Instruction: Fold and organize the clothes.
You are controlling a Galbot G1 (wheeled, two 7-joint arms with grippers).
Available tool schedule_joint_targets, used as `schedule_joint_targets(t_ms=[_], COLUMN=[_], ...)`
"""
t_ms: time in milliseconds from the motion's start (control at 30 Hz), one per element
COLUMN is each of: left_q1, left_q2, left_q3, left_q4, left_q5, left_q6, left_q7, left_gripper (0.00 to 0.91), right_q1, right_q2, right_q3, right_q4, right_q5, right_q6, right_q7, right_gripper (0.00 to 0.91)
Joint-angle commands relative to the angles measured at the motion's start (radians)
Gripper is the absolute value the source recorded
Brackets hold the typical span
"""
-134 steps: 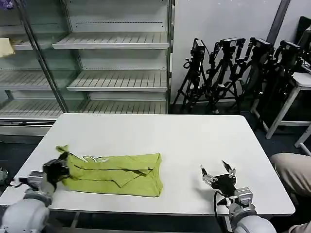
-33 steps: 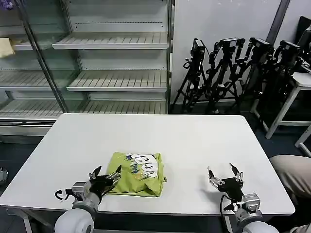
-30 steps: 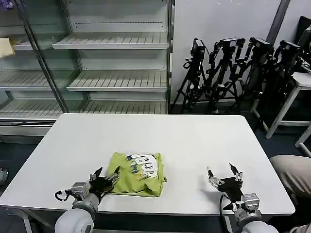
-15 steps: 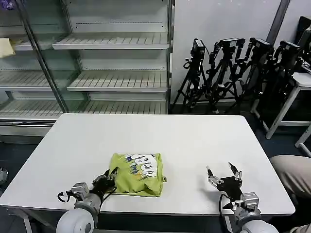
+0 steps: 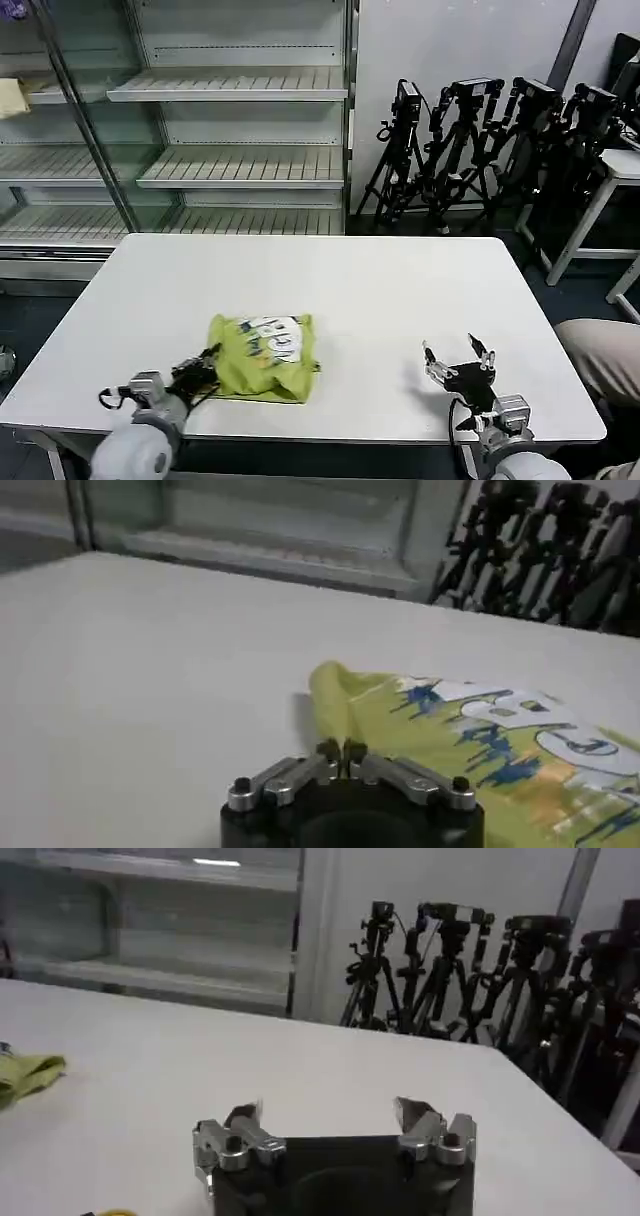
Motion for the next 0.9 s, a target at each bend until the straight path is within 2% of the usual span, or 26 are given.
schedule_joint_targets(t_ms=[33,67,200,300,400,500,533,567,667,733,900], left_q1=[0.027,0.032,0.042,0.046,0.048,0.067,0.11,0.152,0.168,0.137,0.071], left_q2=[0.35,0.389,0.45,0.439,0.373,0.271,0.2,0.156,0.048,-0.009,-0.076], left_q3=[-0.473,-0.535,-0.624,-0.605,-0.488,-0.291,-0.131,-0.016,0.328,0.459,0.599], left_q4=[0.128,0.14,0.117,0.028,-0.099,-0.249,-0.329,-0.382,-0.414,-0.372,-0.285], left_q5=[0.077,0.092,0.102,0.109,0.136,0.235,0.39,0.445,0.616,0.608,0.561], left_q6=[-0.026,-0.034,-0.038,-0.038,-0.029,-0.034,-0.07,-0.112,-0.141,-0.131,-0.089], left_q7=[0.118,0.145,0.182,0.2,0.202,0.18,0.174,0.17,0.131,0.12,0.05], left_gripper=[0.0,0.0,0.0,0.0,0.0,0.0,0.0,0.0,0.0,0.01,0.01], right_q1=[0.015,0.019,0.032,0.034,0.029,0.023,0.019,0.018,0.013,0.008,-0.006], right_q2=[0.006,0.006,0.01,0.012,0.014,0.016,0.019,0.021,0.024,0.024,0.009], right_q3=[-0.027,-0.034,-0.046,-0.046,-0.039,-0.032,-0.027,-0.024,-0.022,-0.022,0.012], right_q4=[0.0,-0.001,-0.003,-0.005,-0.005,-0.004,-0.006,-0.006,-0.011,-0.005,0.008], right_q5=[0.0,0.0,-0.001,-0.001,-0.002,-0.003,-0.003,-0.003,-0.009,-0.015,-0.014], right_q6=[0.003,0.003,0.003,0.003,0.004,0.005,0.005,0.005,0.005,0.001,0.001], right_q7=[-0.001,-0.002,-0.002,-0.002,-0.002,-0.002,-0.002,-0.002,-0.003,-0.002,-0.004], right_gripper=[0.907,0.907,0.907,0.907,0.907,0.907,0.907,0.907,0.907,0.907,0.907])
